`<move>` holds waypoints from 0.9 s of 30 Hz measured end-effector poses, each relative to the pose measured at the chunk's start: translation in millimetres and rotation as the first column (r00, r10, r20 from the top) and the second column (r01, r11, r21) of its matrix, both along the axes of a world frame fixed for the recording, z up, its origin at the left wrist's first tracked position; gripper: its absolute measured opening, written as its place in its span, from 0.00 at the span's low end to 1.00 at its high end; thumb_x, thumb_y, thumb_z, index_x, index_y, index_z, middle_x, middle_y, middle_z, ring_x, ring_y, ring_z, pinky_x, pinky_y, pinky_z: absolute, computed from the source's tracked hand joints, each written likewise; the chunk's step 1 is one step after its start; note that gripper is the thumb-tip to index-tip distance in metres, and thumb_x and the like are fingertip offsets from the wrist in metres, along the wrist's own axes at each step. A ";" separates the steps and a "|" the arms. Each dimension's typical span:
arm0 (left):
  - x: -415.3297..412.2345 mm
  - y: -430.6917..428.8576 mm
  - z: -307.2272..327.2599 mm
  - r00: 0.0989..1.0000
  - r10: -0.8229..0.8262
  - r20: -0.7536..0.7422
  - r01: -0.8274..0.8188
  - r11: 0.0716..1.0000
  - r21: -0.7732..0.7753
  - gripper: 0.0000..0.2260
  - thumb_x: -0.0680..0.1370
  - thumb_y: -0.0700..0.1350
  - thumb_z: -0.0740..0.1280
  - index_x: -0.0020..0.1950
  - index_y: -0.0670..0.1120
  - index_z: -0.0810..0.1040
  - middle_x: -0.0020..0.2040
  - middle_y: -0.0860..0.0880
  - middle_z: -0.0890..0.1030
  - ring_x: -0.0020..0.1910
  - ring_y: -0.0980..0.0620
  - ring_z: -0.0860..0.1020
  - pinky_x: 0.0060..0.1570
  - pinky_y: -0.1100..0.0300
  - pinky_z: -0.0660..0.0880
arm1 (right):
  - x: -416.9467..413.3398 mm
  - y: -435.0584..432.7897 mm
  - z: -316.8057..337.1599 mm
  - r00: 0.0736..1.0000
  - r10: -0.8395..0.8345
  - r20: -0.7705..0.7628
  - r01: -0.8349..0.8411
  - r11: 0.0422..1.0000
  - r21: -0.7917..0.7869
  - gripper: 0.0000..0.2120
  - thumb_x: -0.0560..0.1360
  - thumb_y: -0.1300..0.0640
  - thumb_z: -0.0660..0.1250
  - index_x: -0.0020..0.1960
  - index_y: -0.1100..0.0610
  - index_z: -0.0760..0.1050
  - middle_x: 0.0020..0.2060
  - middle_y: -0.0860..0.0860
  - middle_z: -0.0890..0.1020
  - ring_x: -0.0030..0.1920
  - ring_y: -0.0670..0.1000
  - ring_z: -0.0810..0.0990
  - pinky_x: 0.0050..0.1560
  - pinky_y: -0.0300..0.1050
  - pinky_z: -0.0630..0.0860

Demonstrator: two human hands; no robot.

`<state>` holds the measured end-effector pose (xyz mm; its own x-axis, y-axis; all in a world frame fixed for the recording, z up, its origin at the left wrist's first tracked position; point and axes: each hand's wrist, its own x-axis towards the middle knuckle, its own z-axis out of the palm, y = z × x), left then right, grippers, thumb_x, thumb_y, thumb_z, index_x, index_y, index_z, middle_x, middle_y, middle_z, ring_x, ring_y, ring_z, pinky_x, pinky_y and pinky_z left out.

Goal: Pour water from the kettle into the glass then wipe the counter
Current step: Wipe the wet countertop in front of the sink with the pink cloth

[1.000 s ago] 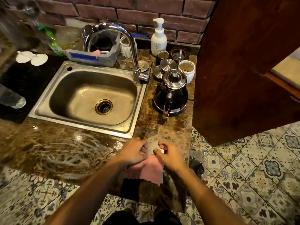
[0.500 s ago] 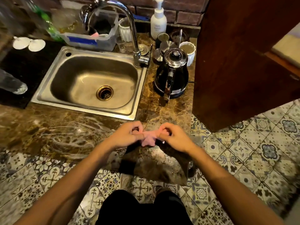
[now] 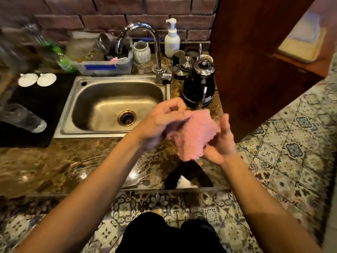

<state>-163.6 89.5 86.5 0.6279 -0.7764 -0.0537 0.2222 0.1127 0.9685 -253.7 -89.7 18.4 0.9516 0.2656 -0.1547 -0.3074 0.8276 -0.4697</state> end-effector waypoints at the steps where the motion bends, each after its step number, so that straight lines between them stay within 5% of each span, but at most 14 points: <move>1: -1.8 4.6 5.7 1.000 -0.025 0.010 0.025 1.000 0.005 0.11 0.79 0.38 0.67 0.39 0.48 0.71 0.30 0.56 0.72 0.27 0.61 0.68 0.26 0.69 0.64 | -2.2 12.3 1.7 0.998 -0.005 0.056 0.001 0.998 0.068 0.49 0.62 0.36 0.81 0.71 0.66 0.74 0.68 0.65 0.78 0.69 0.63 0.77 0.72 0.64 0.68; 4: -7.6 18.8 18.0 0.995 -0.096 0.004 0.096 0.995 0.019 0.11 0.79 0.37 0.67 0.40 0.48 0.71 0.32 0.56 0.73 0.31 0.60 0.70 0.30 0.69 0.66 | -8.9 43.1 11.8 0.971 -0.008 0.239 -0.018 0.994 0.107 0.46 0.67 0.36 0.78 0.73 0.67 0.72 0.69 0.65 0.77 0.71 0.63 0.75 0.74 0.66 0.62; 7: -12.0 35.1 26.3 0.990 -0.144 0.001 0.143 0.987 0.066 0.11 0.80 0.39 0.67 0.39 0.49 0.72 0.34 0.56 0.75 0.33 0.60 0.73 0.32 0.68 0.69 | -15.8 60.1 21.8 0.965 0.012 0.263 -0.041 0.994 0.105 0.47 0.65 0.38 0.80 0.72 0.67 0.72 0.69 0.65 0.77 0.70 0.64 0.75 0.72 0.67 0.65; 11: -20.0 56.1 32.8 0.990 -0.141 0.015 0.137 0.980 0.147 0.10 0.78 0.44 0.69 0.38 0.50 0.72 0.36 0.56 0.78 0.37 0.58 0.77 0.34 0.66 0.70 | -24.0 66.1 30.4 0.997 0.005 0.072 0.000 0.998 -0.066 0.43 0.62 0.44 0.85 0.70 0.64 0.75 0.60 0.61 0.84 0.62 0.60 0.83 0.62 0.61 0.80; 13: -23.4 64.0 32.6 0.992 -0.123 0.038 0.113 0.973 0.201 0.10 0.77 0.45 0.69 0.38 0.49 0.72 0.37 0.56 0.79 0.39 0.57 0.78 0.37 0.65 0.70 | -25.4 68.9 36.0 0.992 0.095 0.088 -0.085 0.991 -0.102 0.37 0.76 0.51 0.76 0.74 0.67 0.62 0.64 0.67 0.79 0.65 0.63 0.80 0.65 0.61 0.77; 16: -28.2 75.3 24.7 0.998 -0.045 0.048 0.030 0.961 0.274 0.10 0.77 0.46 0.70 0.38 0.48 0.72 0.40 0.52 0.78 0.44 0.51 0.77 0.45 0.60 0.71 | -25.1 64.4 28.1 0.995 0.093 -0.035 -0.100 0.926 -0.364 0.36 0.73 0.49 0.78 0.74 0.64 0.71 0.71 0.69 0.72 0.72 0.66 0.73 0.73 0.67 0.67; 20: -29.8 90.1 1.2 0.997 0.062 0.049 -0.076 0.919 0.387 0.07 0.80 0.43 0.70 0.43 0.47 0.76 0.34 0.59 0.82 0.35 0.64 0.80 0.33 0.70 0.75 | -35.2 62.9 7.1 0.989 -0.002 -0.149 -0.048 0.943 -0.330 0.31 0.75 0.54 0.74 0.74 0.64 0.70 0.69 0.66 0.77 0.70 0.64 0.76 0.68 0.62 0.75; 25: -25.6 121.3 -44.5 0.961 0.273 -0.040 -0.211 0.819 0.534 0.01 0.80 0.42 0.71 0.49 0.46 0.82 0.50 0.41 0.87 0.45 0.45 0.85 0.44 0.53 0.80 | -33.7 56.6 -23.3 0.933 -0.088 -0.349 -0.042 0.937 -0.347 0.21 0.78 0.56 0.66 0.68 0.64 0.75 0.57 0.63 0.85 0.56 0.58 0.86 0.59 0.55 0.82; 27: -21.4 143.8 -68.5 0.920 0.385 -0.069 -0.280 0.770 0.573 0.04 0.81 0.40 0.69 0.54 0.42 0.81 0.54 0.39 0.86 0.44 0.45 0.86 0.42 0.55 0.81 | -26.8 40.1 -34.5 0.902 -0.150 -0.404 -0.017 0.924 -0.383 0.18 0.81 0.56 0.64 0.68 0.64 0.75 0.56 0.62 0.86 0.53 0.57 0.87 0.55 0.55 0.84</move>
